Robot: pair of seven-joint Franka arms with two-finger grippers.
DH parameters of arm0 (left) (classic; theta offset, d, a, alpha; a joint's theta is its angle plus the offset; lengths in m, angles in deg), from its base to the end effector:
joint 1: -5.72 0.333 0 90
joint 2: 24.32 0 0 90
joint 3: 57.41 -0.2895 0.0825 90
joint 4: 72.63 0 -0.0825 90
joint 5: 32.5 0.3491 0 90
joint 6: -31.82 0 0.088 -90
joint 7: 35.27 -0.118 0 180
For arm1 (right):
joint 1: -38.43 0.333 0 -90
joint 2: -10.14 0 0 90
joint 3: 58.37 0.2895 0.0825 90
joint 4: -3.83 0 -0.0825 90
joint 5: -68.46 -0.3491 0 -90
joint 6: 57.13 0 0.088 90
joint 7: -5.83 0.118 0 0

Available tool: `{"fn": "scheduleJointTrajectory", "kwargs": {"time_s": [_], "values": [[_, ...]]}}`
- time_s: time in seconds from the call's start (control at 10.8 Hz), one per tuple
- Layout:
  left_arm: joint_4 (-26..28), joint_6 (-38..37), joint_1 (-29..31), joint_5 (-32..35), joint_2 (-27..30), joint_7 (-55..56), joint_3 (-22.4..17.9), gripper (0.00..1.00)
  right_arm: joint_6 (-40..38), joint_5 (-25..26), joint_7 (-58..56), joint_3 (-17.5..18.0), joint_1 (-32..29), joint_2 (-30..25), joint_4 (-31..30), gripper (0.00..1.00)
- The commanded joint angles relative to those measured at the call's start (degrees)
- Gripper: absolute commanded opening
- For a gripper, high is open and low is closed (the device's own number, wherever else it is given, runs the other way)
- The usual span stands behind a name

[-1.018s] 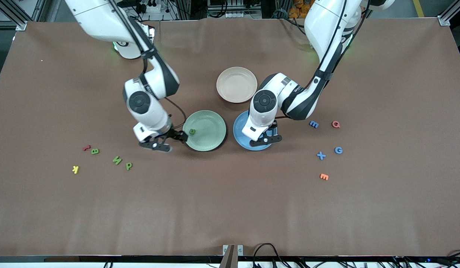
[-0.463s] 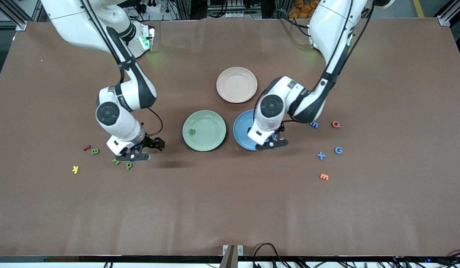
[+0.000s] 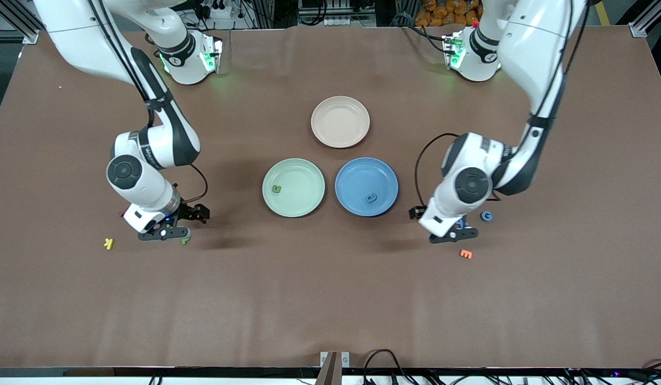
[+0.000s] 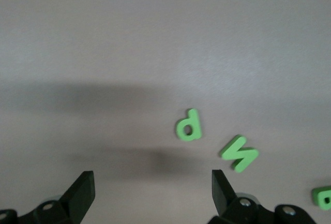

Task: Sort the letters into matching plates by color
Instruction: 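Release letters on the plates and return both grippers to the letter piles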

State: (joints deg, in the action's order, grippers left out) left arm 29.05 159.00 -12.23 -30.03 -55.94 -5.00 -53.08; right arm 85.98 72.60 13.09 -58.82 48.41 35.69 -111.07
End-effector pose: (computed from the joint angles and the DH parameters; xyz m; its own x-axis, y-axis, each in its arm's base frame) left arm 0.5641 -0.2262 0.2310 0.9880 0.1220 -0.0945 0.1181 -0.9919 -0.0457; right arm 0.5706 0.0958 0.2282 0.9939 0.0981 0.0508 0.0959 -0.9944 0.0433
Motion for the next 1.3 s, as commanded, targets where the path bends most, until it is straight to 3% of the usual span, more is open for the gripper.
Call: {"fn": "scheduleJointTrajectory", "kwargs": {"time_s": [0.0,0.46,0.65,1.11,1.2], "values": [[6.24,-0.09,3.95,0.77,5.51,-6.6,0.5,1.0,-0.2,2.88,-0.4,0.8,-2.43,5.81,6.86,1.0],[14.23,6.39,11.86,4.9,9.03,-16.54,0.68,1.0,2.59,6.14,0.04,1.68,-4.71,10.39,9.52,1.0],[19.43,13.16,18.1,8.33,10.36,-19.89,3.92,1.0,3.4,6.14,0.3,2.03,-4.89,10.92,9.43,1.0],[23.22,19.15,19.09,9.82,6.59,-23.41,3.84,1.0,5.68,6.14,1.01,2.21,-5.33,11.36,8.12,0.99],[22.61,19.34,19.17,10.96,5.79,-25.5,3.67,1.0,6.29,6.4,1.01,2.82,-5.77,11.45,7.76,0.88]]}}
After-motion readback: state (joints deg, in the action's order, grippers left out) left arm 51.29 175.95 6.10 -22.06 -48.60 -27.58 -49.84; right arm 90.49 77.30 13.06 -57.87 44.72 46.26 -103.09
